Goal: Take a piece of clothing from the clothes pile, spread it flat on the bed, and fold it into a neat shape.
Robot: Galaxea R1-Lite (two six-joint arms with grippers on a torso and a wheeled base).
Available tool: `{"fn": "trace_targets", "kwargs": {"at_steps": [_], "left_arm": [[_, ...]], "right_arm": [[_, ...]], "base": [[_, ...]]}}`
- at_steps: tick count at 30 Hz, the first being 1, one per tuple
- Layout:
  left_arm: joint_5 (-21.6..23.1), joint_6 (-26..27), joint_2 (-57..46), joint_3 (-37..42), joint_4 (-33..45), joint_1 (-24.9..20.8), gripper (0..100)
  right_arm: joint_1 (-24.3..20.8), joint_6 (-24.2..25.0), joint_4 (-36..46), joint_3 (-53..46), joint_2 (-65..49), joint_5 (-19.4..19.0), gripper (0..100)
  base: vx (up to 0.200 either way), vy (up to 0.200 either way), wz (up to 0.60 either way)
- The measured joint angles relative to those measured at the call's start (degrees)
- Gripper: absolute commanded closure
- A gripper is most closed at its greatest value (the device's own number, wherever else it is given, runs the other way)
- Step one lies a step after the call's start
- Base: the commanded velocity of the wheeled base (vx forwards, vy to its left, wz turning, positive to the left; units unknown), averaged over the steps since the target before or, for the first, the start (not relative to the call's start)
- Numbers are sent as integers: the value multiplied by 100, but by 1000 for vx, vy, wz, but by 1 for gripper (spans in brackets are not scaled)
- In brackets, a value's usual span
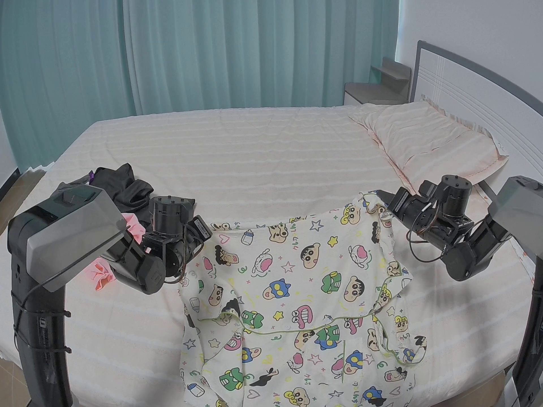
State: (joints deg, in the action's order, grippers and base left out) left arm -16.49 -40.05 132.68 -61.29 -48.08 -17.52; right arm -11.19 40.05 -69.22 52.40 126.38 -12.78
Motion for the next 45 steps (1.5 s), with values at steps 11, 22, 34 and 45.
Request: {"fn": "trace_targets", "kwargs": {"at_steps": [11,22,34,45], "left_arm": [[-59,4,802,-1193,550,195,0],[-182,-18,1289,-1908,859,388,0],[-280,-82,1409,-2231,900,770,0],[383,-1045,257,-1291,1050,898,0]], "right_arm": [[-77,27,473,1136,1056,332,0],[-66,546,884,2244,1632,1209,0],[102,780,1300,2699,1880,1679,0],[552,536,1101,457,689,1097,0]], "base": [[0,0,0],[0,0,0],[0,0,0],[0,0,0]]}}
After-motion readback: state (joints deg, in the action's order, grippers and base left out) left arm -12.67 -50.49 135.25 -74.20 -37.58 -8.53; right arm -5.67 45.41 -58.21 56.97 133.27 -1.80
